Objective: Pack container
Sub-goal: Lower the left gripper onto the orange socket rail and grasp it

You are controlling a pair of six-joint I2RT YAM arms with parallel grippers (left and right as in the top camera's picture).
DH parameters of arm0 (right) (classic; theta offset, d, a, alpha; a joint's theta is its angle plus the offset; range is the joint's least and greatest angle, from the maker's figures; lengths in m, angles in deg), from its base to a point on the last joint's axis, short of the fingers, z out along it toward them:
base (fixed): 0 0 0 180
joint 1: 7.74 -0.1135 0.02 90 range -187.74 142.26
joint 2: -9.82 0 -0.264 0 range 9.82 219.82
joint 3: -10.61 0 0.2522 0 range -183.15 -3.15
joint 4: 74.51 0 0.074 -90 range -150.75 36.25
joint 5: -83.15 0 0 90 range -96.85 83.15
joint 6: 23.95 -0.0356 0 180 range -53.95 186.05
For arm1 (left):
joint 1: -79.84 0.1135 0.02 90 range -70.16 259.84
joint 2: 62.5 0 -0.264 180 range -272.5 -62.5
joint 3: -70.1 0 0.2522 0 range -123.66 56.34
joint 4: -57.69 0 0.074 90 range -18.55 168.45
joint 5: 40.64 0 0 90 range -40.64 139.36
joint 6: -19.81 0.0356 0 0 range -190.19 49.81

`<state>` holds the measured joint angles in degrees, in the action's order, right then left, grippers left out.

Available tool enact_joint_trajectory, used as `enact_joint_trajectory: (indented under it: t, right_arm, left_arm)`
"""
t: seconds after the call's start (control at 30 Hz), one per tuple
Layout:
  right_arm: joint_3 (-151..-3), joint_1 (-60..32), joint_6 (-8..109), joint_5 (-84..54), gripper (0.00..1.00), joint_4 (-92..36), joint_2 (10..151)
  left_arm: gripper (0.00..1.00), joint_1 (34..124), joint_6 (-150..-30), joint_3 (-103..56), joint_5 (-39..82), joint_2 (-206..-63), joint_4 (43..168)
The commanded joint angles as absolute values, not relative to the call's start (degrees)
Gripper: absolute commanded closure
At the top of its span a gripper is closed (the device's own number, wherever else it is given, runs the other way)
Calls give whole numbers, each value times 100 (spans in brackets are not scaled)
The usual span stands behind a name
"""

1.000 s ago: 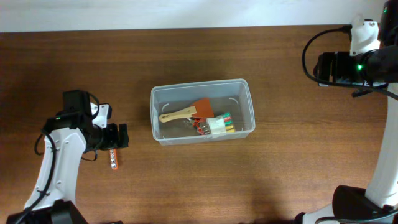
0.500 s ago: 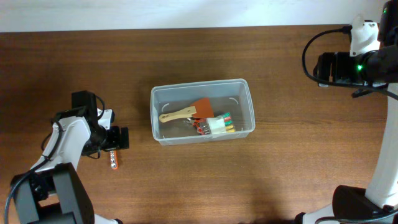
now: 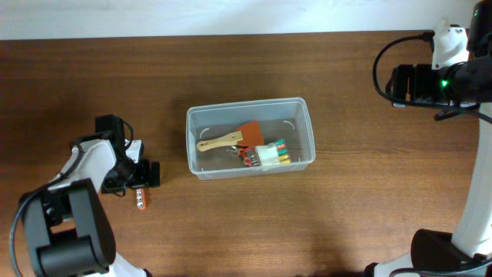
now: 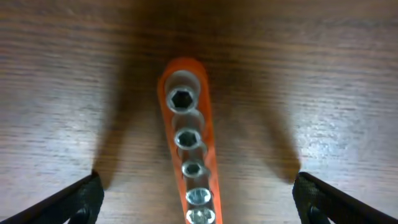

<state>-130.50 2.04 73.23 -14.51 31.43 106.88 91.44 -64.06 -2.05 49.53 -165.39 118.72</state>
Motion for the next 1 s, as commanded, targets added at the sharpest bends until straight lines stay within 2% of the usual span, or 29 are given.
enact_joint_trajectory:
  t: [0.0, 0.27, 0.43, 0.47, 0.6, 0.77, 0.97]
  right_arm:
    - [-13015, 241, 7255, -1549, 1, 3141, 10697]
    - [-13015, 241, 7257, -1549, 1, 3152, 10697]
    - [-13015, 241, 7257, -1549, 1, 3184, 10697]
    - [-13015, 241, 7257, -1549, 1, 3189, 10697]
    - [-13015, 241, 7257, -1549, 1, 3191, 10697]
    - [-13015, 241, 7257, -1547, 1, 3191, 10697]
    - [-13015, 241, 7257, -1549, 1, 3208, 10697]
  left_arm:
    - [1, 9163, -6349, -159, 4948, -16764, 11835]
    - [0, 9163, -6347, -159, 4981, -16781, 11760]
    - [11, 9161, -6347, -159, 4977, -16781, 11839]
    - [16, 9161, -6345, -159, 4983, -16781, 11848]
    - [22, 9161, -6347, -159, 5202, -16781, 11852]
    - [23, 9161, -6347, -159, 5241, -16781, 11852]
    - [39, 9161, -6347, -159, 5215, -16781, 11876]
